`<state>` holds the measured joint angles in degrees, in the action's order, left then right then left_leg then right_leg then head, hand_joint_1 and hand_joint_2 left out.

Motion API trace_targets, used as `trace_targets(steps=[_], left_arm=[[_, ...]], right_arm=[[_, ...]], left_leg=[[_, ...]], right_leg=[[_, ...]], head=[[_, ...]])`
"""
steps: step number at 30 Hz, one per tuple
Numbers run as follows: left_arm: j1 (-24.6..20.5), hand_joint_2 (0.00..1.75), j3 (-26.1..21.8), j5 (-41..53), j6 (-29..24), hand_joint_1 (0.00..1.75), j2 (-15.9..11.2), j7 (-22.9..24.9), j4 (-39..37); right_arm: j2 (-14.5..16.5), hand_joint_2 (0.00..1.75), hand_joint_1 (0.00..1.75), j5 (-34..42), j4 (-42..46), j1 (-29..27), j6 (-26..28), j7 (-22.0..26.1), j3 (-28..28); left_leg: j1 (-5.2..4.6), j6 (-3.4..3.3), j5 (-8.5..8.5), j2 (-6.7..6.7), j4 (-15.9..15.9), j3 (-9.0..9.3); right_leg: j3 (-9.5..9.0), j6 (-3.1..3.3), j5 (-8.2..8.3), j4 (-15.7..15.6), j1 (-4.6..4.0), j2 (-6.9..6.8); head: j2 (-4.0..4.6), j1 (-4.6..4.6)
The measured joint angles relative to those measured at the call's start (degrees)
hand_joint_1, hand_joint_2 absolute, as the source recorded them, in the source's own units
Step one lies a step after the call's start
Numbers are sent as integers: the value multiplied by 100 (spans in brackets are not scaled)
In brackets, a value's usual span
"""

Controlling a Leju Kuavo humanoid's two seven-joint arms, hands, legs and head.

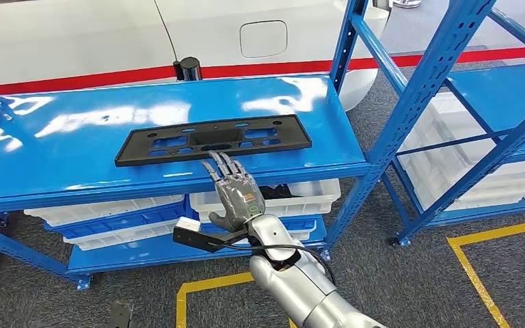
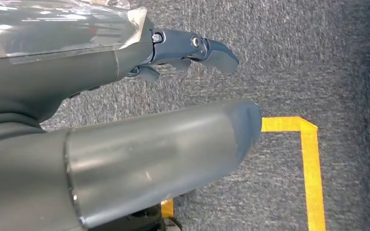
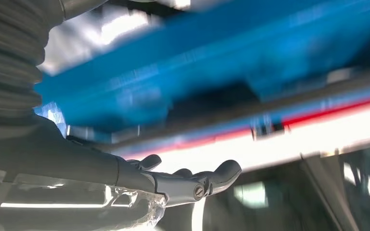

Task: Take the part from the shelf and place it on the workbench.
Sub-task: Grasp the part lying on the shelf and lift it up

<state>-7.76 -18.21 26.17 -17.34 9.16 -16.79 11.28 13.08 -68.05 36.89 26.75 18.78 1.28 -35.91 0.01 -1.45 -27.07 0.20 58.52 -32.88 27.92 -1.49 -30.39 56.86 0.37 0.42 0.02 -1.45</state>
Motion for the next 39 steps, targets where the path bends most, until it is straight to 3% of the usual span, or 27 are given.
trace_targets(steps=[5,15,21,27,39], left_arm=[[44,0,-74,-175,2,0,15,-56,0],[297,0,-378,-389,-78,0,15,-149,-2],[320,0,-456,-396,-79,0,15,-153,-2],[326,0,-560,-382,-91,0,14,-197,-2],[376,0,-726,-404,-130,0,-3,-294,-2]], right_arm=[[170,175,0,-598,-298,572,485,-263,-127],[480,175,0,-771,-520,1373,416,-361,-116],[577,175,0,-842,-693,1489,228,-426,-89],[636,175,0,-1003,-1083,1485,-293,-603,-42],[650,175,0,-1056,-1615,1429,-534,-881,90]], left_leg=[[1,0,1,-1,0,0],[2,1,1,1,0,-2],[1,0,1,1,0,-2],[1,0,1,3,0,-2],[2,1,1,1,0,-2]], right_leg=[[-1,0,0,1,0,0],[4,1,0,1,0,0],[2,0,0,1,0,0],[2,0,0,0,0,-1],[5,1,0,0,0,0]], head=[[0,0],[0,0],[0,0],[0,0],[0,1]])
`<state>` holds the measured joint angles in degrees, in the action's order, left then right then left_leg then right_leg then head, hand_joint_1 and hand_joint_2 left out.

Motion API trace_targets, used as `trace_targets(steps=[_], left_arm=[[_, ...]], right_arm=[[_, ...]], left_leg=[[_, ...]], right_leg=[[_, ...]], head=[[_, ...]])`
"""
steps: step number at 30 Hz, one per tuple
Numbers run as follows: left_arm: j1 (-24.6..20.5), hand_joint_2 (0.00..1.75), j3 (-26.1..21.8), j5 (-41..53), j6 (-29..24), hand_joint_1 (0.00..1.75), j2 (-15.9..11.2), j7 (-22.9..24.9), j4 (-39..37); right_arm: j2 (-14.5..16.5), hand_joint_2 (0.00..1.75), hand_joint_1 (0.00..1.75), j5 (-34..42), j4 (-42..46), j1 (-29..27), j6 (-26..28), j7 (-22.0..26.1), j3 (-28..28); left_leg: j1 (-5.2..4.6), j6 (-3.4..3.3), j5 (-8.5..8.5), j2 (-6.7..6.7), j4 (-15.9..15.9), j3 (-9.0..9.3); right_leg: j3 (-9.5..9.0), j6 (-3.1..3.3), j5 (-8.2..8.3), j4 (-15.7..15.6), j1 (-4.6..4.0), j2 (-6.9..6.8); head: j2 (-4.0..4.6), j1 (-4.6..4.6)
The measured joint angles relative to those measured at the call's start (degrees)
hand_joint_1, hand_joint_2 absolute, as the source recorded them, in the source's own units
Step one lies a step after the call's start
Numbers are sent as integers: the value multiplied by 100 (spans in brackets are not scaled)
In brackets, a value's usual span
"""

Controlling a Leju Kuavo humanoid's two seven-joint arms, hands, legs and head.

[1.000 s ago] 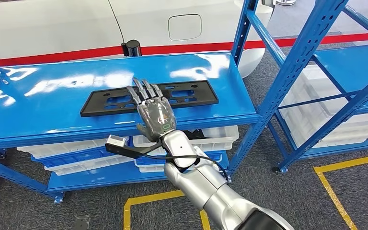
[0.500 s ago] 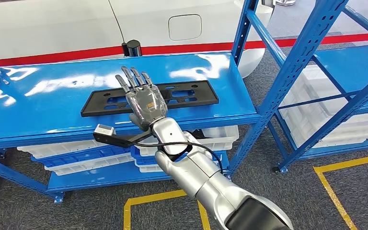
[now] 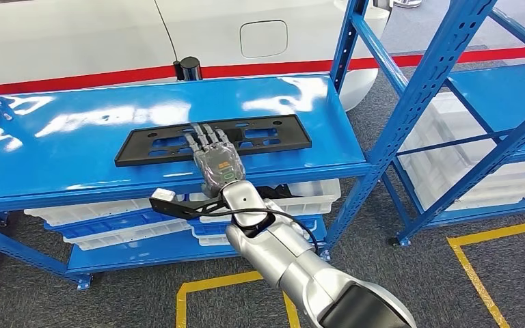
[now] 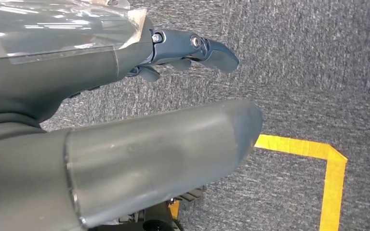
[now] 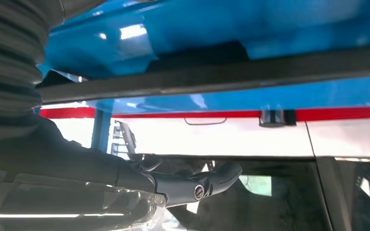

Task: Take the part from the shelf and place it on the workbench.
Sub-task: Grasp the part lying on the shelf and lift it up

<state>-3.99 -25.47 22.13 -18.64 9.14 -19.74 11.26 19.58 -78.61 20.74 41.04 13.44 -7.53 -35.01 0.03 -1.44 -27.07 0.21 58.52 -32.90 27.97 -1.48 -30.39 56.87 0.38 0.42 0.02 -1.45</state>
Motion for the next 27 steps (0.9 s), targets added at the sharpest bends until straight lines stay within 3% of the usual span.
trace_targets(steps=[6,15,27], left_arm=[[76,0,-173,-95,-43,0,-22,-81,0],[156,0,-393,-111,-243,0,-39,163,-4],[182,0,-456,-102,-258,0,-39,211,-5]], right_arm=[[-111,175,0,-21,-152,-1,365,-255,202],[-471,175,0,-45,-231,166,728,-509,588],[-665,175,0,-44,-240,176,755,-561,823]], left_leg=[[-1,0,0,0,0,0],[-2,0,0,2,1,0],[1,0,0,1,1,0]], right_leg=[[0,0,0,0,0,0],[-2,-1,1,-1,1,0],[-1,-1,1,0,0,0]], head=[[1,-1],[1,0],[1,1]])
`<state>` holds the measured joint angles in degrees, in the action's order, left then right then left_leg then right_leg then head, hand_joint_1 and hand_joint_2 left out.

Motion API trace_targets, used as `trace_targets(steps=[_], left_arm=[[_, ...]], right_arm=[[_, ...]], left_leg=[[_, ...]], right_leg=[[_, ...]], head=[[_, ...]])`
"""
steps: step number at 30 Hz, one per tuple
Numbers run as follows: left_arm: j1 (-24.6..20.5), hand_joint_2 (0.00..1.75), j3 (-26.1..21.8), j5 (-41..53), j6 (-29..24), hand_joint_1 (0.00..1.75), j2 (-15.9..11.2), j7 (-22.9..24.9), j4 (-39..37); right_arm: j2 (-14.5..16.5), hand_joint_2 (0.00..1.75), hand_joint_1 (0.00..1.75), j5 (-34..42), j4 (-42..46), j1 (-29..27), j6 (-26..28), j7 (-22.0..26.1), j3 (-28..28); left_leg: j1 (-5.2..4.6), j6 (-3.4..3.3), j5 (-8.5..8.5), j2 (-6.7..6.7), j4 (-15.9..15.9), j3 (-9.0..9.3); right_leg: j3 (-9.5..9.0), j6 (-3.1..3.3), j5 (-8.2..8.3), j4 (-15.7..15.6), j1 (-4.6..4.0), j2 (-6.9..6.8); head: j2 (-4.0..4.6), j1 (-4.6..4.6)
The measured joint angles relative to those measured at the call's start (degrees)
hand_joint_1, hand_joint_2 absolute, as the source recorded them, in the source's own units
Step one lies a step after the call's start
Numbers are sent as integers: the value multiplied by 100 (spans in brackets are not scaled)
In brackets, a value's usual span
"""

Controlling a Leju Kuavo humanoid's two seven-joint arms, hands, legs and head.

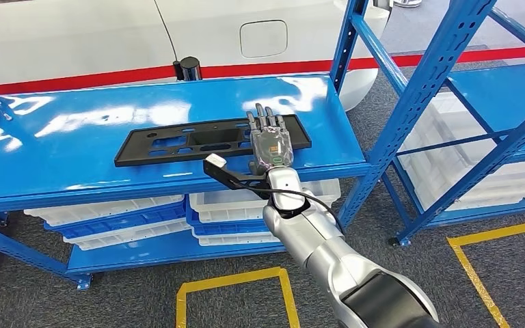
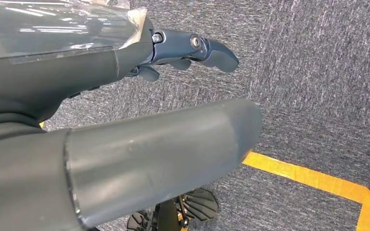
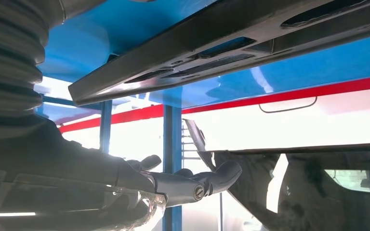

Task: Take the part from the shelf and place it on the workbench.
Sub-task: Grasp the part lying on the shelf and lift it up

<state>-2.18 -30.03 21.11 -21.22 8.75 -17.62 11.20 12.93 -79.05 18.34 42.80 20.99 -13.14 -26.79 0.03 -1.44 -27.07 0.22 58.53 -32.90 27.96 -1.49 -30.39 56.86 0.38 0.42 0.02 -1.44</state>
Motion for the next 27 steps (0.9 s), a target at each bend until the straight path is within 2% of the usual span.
trace_targets(steps=[7,13,14,17,18,27], left_arm=[[0,0,-1,0,-3,0,0,7,-1],[3,0,-67,-2,-33,0,3,-12,-1],[4,0,-81,-2,-42,0,4,-36,-1],[8,0,-118,-2,-98,0,4,-65,-1],[10,0,-132,-2,-116,0,4,-68,-1],[32,0,-249,-26,96,0,26,-492,1]], right_arm=[[-19,175,0,-7,-1,0,-15,-3,6],[19,175,0,-207,-44,-19,-447,-42,5],[34,175,14,-242,-52,-34,-485,-48,5],[82,175,143,-330,-73,-85,-539,-54,1],[98,175,173,-360,-80,-100,-544,-53,-1],[204,175,173,-539,-90,-164,-579,-48,-10]], left_leg=[[-1,0,0,0,0,0],[-2,0,0,0,0,0],[-2,0,0,1,0,0],[-1,0,0,1,0,0],[-1,0,0,0,0,0],[-1,0,0,1,0,0]], right_leg=[[-1,0,0,0,0,0],[-1,0,0,0,0,0],[-1,0,0,0,0,0],[-1,0,0,0,0,0],[-1,0,0,0,0,0],[-1,0,0,0,0,0]], head=[[0,-1],[-1,-1],[0,-1],[-1,-1],[-1,-1],[0,-2]])
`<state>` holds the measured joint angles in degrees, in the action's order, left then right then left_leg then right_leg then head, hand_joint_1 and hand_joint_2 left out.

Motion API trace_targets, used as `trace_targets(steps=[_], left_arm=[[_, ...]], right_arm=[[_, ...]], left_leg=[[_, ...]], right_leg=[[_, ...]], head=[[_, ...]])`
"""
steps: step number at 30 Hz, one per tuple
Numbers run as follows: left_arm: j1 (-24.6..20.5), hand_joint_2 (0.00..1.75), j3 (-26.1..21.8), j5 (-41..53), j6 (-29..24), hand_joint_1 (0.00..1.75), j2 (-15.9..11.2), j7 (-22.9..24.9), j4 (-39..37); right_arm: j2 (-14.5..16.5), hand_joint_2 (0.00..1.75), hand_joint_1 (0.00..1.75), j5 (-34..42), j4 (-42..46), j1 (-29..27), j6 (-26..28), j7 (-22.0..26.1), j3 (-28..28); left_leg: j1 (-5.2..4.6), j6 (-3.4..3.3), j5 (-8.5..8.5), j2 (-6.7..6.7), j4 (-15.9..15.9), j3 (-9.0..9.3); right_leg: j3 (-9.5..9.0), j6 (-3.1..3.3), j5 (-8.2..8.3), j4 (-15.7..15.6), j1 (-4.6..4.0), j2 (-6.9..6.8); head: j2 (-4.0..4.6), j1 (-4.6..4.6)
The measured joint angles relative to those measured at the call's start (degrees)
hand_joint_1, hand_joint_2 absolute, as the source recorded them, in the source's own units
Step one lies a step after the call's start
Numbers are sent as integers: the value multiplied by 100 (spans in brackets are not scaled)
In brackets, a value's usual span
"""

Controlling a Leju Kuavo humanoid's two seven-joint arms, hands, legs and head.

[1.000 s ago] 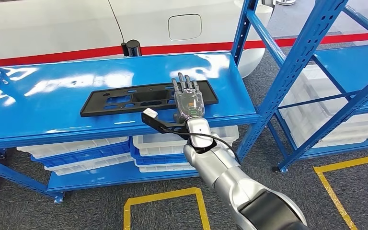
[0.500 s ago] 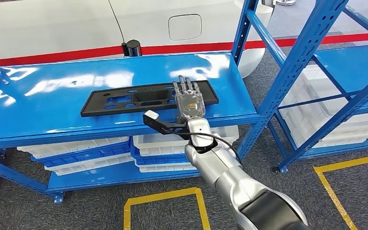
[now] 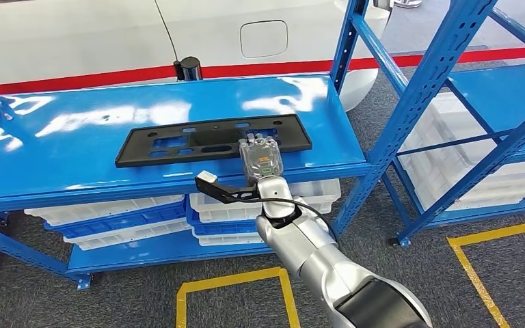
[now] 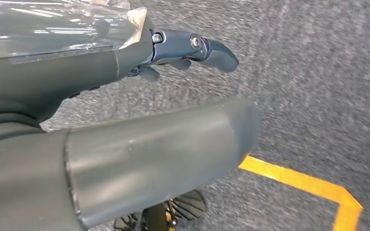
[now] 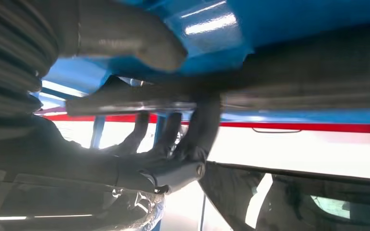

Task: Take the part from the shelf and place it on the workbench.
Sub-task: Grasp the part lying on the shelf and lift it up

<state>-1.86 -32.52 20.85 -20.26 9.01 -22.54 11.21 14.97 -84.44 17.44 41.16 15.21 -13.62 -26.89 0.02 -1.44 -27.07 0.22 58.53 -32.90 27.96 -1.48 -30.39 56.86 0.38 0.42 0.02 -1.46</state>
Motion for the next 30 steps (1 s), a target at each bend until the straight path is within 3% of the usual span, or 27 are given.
trace_targets(steps=[24,27,30], left_arm=[[6,0,-179,123,-284,0,131,-4,-2],[9,0,-184,238,-278,0,132,-67,-2],[12,0,-233,250,-169,0,140,-234,-2]], right_arm=[[-54,175,175,-269,-52,-33,-5,-89,-127],[-73,175,175,-283,-48,-61,489,-40,-126],[-70,175,175,-284,74,-114,1588,151,-108]], left_leg=[[0,0,0,1,0,1],[-1,0,0,1,0,1],[-2,0,0,0,0,-2]], right_leg=[[-1,0,0,0,0,0],[-3,0,0,0,0,0],[-2,-1,1,0,0,0]], head=[[-1,1],[0,0],[0,0]])
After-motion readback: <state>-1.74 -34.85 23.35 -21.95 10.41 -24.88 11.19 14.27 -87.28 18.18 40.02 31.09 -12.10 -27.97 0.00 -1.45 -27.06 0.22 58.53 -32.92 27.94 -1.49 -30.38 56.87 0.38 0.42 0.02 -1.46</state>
